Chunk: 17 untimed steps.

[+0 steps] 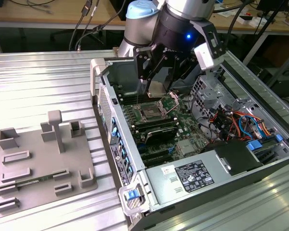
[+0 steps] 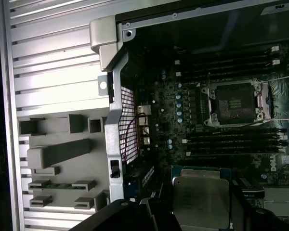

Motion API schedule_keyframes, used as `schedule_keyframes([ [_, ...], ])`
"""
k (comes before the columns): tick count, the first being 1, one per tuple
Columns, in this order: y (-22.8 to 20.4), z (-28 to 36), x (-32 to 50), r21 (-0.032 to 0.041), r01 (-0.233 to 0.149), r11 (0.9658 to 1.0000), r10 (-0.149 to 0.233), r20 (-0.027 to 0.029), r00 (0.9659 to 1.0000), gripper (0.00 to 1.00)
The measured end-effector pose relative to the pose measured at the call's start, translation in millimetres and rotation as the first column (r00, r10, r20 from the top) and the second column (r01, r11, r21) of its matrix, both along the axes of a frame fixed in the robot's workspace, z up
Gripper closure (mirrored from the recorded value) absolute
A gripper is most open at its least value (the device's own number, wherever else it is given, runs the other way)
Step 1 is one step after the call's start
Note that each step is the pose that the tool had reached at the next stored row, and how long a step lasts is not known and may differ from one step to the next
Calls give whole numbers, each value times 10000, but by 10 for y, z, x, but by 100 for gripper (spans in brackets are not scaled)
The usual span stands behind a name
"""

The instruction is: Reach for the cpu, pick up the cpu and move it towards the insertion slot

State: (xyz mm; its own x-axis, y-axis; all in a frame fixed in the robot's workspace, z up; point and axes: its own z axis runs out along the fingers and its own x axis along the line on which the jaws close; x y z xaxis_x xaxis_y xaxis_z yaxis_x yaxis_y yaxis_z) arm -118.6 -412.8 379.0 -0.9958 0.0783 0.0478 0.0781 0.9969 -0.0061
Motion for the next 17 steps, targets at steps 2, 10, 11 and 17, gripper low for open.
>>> schedule_keyframes([
  [2, 14, -4, 21, -1, 33, 10000, -33, 0, 10000, 45],
  [10, 57, -15, 87, -6, 162, 9999, -162, 0, 9999, 45],
  [11, 62, -17, 95, -6, 178, 9998, -178, 1, 9998, 45],
  [17, 106, -30, 150, -9, 298, 9996, -298, 0, 9996, 45],
])
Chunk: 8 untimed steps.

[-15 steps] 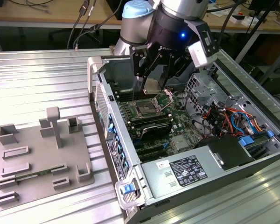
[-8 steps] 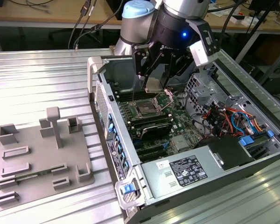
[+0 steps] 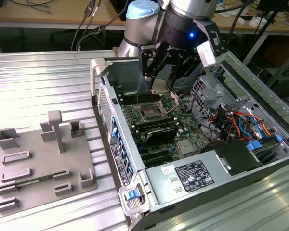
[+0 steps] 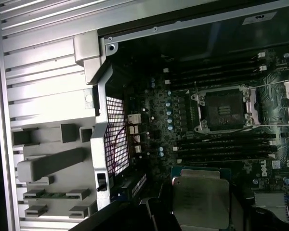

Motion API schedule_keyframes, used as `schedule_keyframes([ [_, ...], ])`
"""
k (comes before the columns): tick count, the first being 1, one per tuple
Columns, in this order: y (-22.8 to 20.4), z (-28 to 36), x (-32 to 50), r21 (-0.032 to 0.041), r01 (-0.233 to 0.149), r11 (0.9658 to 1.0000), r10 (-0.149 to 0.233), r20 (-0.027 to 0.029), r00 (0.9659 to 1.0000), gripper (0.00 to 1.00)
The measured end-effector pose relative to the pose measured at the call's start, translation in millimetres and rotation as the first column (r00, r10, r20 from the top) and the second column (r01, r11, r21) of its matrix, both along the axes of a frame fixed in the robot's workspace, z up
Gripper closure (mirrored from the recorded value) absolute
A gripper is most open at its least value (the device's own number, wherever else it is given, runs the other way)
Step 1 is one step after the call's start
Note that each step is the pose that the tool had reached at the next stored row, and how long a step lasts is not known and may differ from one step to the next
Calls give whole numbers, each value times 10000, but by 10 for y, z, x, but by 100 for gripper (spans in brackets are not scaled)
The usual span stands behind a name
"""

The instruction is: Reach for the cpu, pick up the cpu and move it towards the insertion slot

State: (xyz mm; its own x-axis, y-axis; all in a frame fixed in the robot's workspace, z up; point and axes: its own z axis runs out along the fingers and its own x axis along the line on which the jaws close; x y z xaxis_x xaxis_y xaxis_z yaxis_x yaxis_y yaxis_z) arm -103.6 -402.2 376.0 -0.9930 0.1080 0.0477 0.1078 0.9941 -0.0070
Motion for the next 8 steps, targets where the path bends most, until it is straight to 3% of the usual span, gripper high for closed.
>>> schedule_keyframes([
  [8, 116, -35, 68, -8, 120, 9999, -120, 0, 9999, 45],
])
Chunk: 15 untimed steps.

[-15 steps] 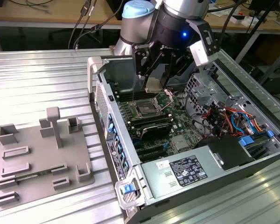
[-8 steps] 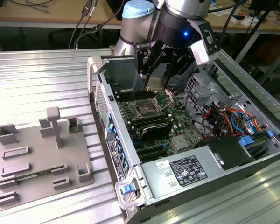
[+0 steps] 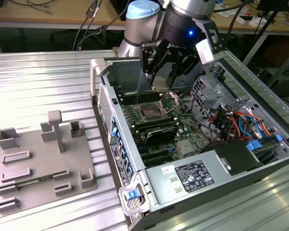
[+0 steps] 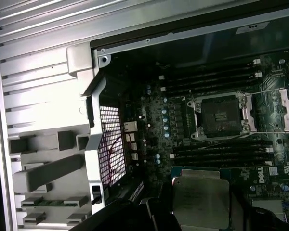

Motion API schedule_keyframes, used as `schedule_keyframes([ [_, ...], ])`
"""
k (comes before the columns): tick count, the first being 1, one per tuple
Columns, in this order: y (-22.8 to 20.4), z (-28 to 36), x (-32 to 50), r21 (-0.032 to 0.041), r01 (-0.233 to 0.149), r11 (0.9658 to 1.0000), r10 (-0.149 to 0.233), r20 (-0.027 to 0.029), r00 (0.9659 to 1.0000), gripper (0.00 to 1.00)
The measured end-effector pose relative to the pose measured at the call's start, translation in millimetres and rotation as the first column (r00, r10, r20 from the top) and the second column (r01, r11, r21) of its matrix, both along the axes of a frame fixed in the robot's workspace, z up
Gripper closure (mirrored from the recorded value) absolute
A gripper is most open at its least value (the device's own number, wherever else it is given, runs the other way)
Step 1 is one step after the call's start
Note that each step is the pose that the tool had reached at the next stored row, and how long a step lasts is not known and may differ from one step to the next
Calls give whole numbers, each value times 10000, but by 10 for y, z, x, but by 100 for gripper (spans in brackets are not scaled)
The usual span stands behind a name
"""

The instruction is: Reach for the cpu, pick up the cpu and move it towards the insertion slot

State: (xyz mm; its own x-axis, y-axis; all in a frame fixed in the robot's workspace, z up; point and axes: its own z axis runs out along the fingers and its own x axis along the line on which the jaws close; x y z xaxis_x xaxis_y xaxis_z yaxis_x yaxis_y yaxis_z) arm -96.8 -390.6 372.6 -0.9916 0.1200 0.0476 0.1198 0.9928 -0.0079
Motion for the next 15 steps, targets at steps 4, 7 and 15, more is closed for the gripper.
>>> schedule_keyframes([
  [4, 8, -14, 3, 1, -204, 9998, 204, 5, 9998, 45],
  [7, 9, -21, 3, 0, -621, 9981, 621, 5, 9981, 45],
  [15, 62, -26, 5, 0, -695, 9976, 695, 5, 9976, 45],
])
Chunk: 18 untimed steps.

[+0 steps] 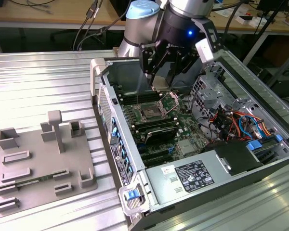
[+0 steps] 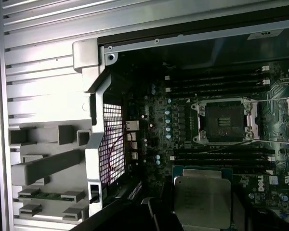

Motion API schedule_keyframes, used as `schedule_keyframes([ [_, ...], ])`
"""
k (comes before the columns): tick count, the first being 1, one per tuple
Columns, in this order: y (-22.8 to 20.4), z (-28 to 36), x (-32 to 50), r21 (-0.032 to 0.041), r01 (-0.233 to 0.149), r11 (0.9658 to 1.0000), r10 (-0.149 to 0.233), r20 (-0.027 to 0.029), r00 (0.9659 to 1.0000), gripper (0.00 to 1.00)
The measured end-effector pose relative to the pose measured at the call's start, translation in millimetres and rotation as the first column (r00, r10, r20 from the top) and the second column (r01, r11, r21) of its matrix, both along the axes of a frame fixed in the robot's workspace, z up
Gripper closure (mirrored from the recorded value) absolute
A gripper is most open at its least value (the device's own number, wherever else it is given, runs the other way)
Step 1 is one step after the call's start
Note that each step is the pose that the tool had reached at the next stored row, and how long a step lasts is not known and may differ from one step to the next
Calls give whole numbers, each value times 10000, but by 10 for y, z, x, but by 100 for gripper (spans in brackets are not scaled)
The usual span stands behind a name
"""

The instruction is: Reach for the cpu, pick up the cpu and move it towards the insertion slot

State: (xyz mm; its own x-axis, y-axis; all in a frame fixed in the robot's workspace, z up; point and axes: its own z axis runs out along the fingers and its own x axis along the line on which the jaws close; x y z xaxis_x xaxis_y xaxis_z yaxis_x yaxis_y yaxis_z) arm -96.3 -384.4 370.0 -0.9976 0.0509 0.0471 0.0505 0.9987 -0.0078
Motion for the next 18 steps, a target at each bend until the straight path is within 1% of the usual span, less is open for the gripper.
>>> schedule_keyframes([
  [2, 25, -2, 1, -1, -5, 10000, 5, 0, 10000, 45],
  [3, 46, -5, 2, 0, -6, 10000, 6, 0, 10000, 45],
  [5, 106, -19, 12, 0, -13, 10000, 13, 0, 10000, 45],
  [7, 136, -32, 33, -1, -24, 10000, 24, 0, 10000, 45],
  [15, 207, -61, 97, -18, -36, 10000, 36, 3, 10000, 45],
  [16, 209, -60, 97, -20, -36, 10000, 36, 8, 10000, 45],
  [17, 209, -61, 97, -20, -37, 10000, 37, 31, 10000, 45],
  [18, 210, -60, 96, -36, -35, 10000, 35, 57, 10000, 45],
])
